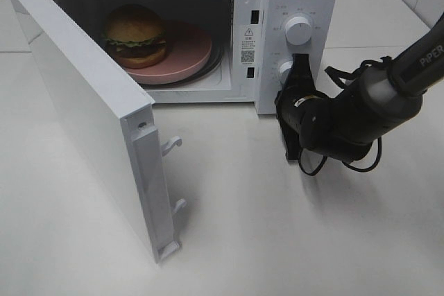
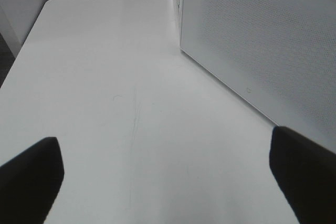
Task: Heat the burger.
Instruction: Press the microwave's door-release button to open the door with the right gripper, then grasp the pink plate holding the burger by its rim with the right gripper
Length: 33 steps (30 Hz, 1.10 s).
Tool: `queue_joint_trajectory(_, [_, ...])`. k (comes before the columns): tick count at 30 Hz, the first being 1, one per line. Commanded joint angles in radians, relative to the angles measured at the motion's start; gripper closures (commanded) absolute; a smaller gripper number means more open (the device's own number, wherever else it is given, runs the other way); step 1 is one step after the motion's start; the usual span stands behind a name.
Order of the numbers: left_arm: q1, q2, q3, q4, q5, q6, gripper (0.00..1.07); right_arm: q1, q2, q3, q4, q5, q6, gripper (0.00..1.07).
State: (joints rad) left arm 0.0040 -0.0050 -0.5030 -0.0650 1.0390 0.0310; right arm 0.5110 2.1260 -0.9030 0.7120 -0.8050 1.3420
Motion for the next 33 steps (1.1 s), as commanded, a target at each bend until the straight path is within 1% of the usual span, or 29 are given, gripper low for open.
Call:
queue_joint_trajectory(1, [0.002,-0.019,0.004,-0.004,-0.002,-0.009,0.07,-0.016,-0.037,0.009,-0.019,-0.047,-0.028,1.07])
queue_joint_trajectory(7, [0.002,-0.019,0.004,-0.004,-0.002,-0.009,0.07,-0.016,-0.073,0.062,0.002,-0.045,-0.032,1.07])
queue_joint_trajectory(12, [0.002,-0.019,0.004,-0.004,-0.002,-0.009,0.07,-0.016,-0.130,0.125,0.001,0.020,-0.047,1.07])
queue_joint_trajectory(13, [0.002,-0.019,0.004,-0.004,-0.002,-0.009,0.07,-0.016,-0.130,0.125,0.001,0.020,-0.047,1.07])
queue_joint_trajectory(16, [0.002,-0.019,0.004,-0.004,-0.002,-0.009,0.07,-0.016,-0.182,0.168,0.001,0.078,-0.098,1.07])
queue_joint_trajectory(18, [0.002,-0.019,0.004,-0.004,-0.002,-0.009,0.07,-0.016,-0.196,0.177,0.001,0.091,-0.119,1.07])
queue_joint_trajectory(20, [0.002,-0.019,0.004,-0.004,-0.002,-0.009,0.07,-0.016,-0.242,0.201,0.001,0.139,-0.206,1.07])
queue_joint_trajectory(21, [0.002,-0.019,0.004,-0.004,-0.002,-0.009,0.07,-0.016,-0.242,0.201,0.001,0.139,-0.206,1.07])
queue_joint_trajectory(23, [0.002,-0.019,0.004,-0.004,-0.002,-0.009,0.07,-0.016,-0.305,0.217,0.001,0.245,-0.378,1.07])
queue_joint_trajectory(26, [0.002,-0.019,0.004,-0.004,-0.002,-0.009,0.07,-0.016,-0.321,0.217,0.001,0.279,-0.437,1.07])
queue_joint_trajectory(27, [0.002,-0.019,0.004,-0.004,-0.002,-0.009,0.07,-0.016,-0.348,0.217,0.001,0.337,-0.558,1.07])
queue_joint_trajectory(28, [0.002,-0.019,0.004,-0.004,-0.002,-0.009,0.07,-0.016,-0.348,0.217,0.001,0.337,-0.558,1.07])
queue_joint_trajectory(29, [0.002,-0.019,0.004,-0.004,-0.002,-0.009,0.07,-0.016,-0.371,0.217,0.001,0.392,-0.673,1.07])
queue_joint_trajectory(30, [0.002,-0.019,0.004,-0.004,-0.002,-0.009,0.07,-0.016,-0.383,0.217,0.001,0.418,-0.737,1.07])
queue_joint_trajectory(31, [0.002,-0.019,0.004,-0.004,-0.002,-0.009,0.07,-0.016,-0.383,0.217,0.001,0.418,-0.737,1.07])
queue_joint_trajectory(32, [0.002,-0.019,0.004,-0.004,-0.002,-0.009,0.07,-0.016,-0.405,0.215,0.001,0.467,-0.848,1.07])
queue_joint_trajectory(33, [0.002,-0.019,0.004,-0.004,-0.002,-0.009,0.07,-0.016,-0.405,0.215,0.001,0.467,-0.848,1.07])
